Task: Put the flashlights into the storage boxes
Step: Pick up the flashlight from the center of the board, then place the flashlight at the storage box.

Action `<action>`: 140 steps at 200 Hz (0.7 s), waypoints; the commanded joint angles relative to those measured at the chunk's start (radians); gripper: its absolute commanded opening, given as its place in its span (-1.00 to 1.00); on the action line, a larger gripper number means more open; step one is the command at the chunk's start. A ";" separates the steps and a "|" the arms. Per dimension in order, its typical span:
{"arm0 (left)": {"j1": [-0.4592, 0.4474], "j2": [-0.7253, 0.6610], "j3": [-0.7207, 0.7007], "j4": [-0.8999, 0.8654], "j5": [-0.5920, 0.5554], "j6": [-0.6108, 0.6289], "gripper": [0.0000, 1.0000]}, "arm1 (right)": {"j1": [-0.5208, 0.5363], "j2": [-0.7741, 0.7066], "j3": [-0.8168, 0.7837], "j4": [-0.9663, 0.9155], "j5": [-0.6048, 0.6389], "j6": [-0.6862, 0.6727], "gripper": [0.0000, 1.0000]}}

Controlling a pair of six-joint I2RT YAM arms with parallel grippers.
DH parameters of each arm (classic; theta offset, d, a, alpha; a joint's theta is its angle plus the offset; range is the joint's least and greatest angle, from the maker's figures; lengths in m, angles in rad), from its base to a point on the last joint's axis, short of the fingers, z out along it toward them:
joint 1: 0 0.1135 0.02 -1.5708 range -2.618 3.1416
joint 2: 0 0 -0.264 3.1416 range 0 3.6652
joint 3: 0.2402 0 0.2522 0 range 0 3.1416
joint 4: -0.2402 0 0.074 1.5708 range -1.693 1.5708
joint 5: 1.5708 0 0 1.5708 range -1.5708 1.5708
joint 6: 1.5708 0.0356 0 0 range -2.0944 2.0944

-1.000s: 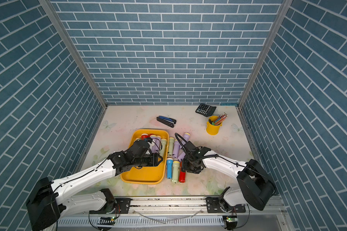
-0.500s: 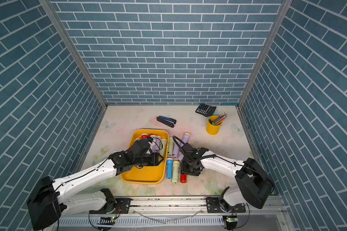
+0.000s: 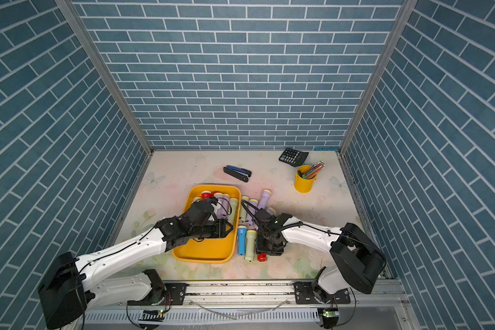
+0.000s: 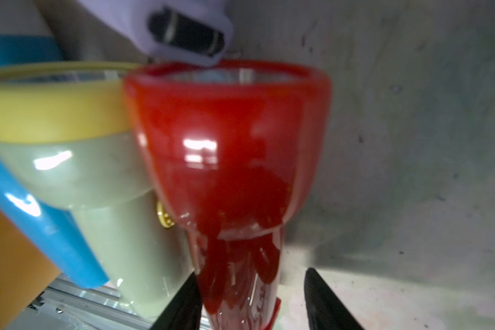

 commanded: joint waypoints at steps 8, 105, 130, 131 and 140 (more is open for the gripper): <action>-0.006 -0.016 -0.013 -0.007 -0.012 0.001 0.13 | 0.007 0.005 -0.009 -0.059 0.049 0.032 0.01; 0.006 -0.034 -0.164 0.574 0.161 -0.019 0.21 | 0.006 -0.386 -0.166 0.321 0.148 -0.171 -0.50; 0.005 -0.010 -0.147 0.680 0.261 0.041 0.24 | 0.005 -0.438 -0.167 0.428 0.137 -0.284 -0.52; 0.005 -0.009 -0.146 0.683 0.267 0.043 0.24 | 0.005 -0.439 -0.167 0.434 0.137 -0.287 -0.52; 0.005 0.002 -0.132 0.687 0.309 0.066 0.24 | 0.005 -0.447 -0.169 0.478 0.137 -0.307 -0.53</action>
